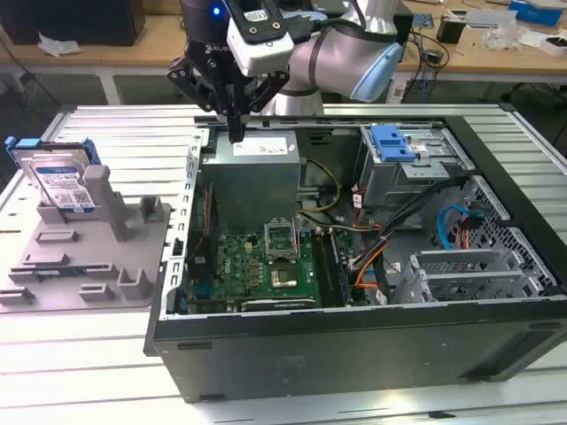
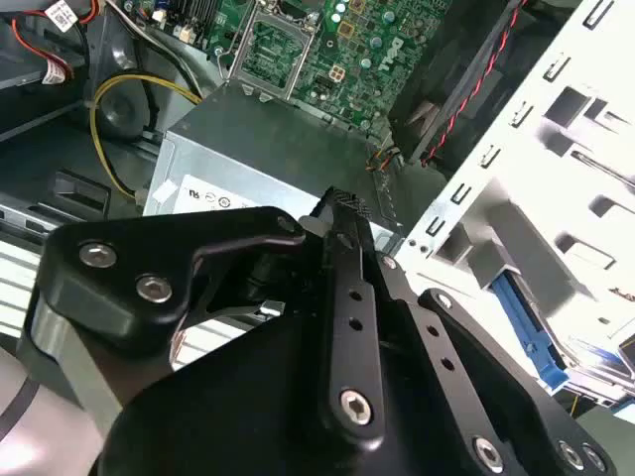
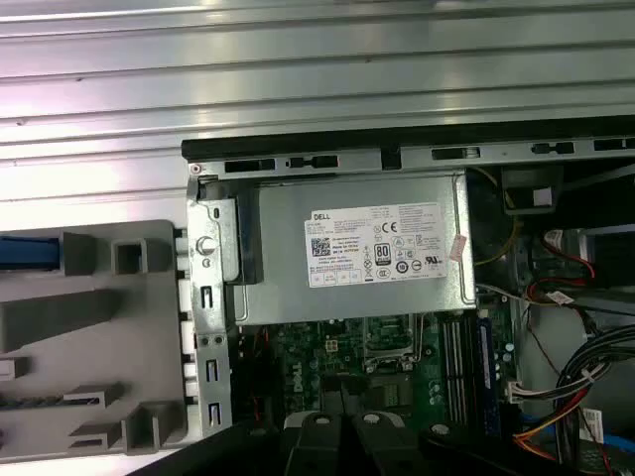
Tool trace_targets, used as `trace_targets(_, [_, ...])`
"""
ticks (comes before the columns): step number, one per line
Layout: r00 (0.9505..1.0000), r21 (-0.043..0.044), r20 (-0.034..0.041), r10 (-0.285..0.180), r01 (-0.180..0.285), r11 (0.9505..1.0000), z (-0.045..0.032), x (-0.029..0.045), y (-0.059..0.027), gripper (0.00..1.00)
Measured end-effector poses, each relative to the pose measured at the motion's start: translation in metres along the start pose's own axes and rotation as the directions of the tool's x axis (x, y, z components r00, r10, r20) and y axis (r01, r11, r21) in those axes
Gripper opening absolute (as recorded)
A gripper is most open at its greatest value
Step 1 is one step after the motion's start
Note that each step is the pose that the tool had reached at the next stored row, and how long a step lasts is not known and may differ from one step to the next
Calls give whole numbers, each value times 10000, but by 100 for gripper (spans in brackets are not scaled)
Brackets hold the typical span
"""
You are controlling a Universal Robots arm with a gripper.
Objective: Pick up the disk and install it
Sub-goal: 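Reach for the disk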
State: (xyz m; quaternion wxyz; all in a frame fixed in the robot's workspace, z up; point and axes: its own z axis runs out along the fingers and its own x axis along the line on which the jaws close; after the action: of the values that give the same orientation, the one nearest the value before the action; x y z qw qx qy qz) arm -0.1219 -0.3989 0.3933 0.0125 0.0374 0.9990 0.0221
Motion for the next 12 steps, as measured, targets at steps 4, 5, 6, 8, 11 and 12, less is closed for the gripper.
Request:
trace_targets(4, [10000,0,0,0,0,10000,0,0,0,11])
trace_targets(5, [10000,0,-1,0,0,10000,0,0,0,11])
trace_targets(6, [10000,0,0,0,0,10000,0,0,0,11])
trace_targets(8, [10000,0,0,0,0,10000,0,0,0,11])
trace_targets(11, [10000,0,0,0,0,10000,0,0,0,11])
trace_targets(12, [10000,0,0,0,0,10000,0,0,0,11])
